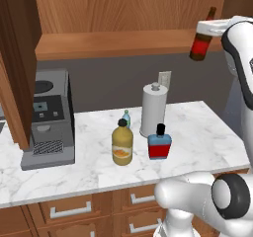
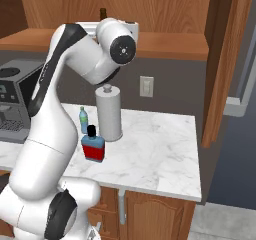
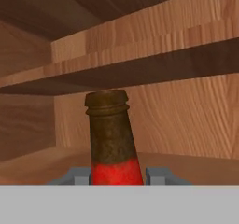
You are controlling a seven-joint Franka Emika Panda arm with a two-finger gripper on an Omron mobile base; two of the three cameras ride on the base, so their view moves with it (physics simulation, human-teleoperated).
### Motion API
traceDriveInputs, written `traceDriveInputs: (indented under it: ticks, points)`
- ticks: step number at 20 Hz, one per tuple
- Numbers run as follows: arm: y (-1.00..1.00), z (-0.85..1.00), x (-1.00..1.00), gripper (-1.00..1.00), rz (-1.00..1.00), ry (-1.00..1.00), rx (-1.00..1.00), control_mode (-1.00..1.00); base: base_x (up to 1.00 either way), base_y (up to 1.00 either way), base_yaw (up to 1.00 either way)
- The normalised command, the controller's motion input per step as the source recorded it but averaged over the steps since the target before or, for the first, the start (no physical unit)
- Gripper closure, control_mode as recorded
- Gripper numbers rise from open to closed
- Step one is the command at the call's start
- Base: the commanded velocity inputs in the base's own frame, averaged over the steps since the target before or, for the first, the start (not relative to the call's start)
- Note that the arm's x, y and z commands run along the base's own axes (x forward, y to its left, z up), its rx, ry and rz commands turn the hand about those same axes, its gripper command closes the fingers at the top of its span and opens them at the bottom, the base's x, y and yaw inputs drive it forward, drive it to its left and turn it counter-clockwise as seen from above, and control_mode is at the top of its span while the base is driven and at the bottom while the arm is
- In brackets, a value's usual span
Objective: Sort all alcoholic drinks to one cabinet, and non-alcoholic drinks to the other.
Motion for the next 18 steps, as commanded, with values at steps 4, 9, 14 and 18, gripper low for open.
traceDriveInputs:
  ticks: [4,9,14,18]
  points:
    - [0.00,0.31,0.53,1.00,-0.05,-0.03,0.00,-1.00,0.00,0.00,0.00]
    - [0.00,0.22,0.54,1.00,-0.04,-0.01,0.00,-1.00,0.00,0.00,0.00]
    - [-0.01,0.03,0.57,1.00,0.00,0.00,0.00,-1.00,0.00,0.00,0.00]
    - [0.00,0.00,0.60,1.00,0.00,0.00,0.00,-1.00,0.00,0.00,0.00]
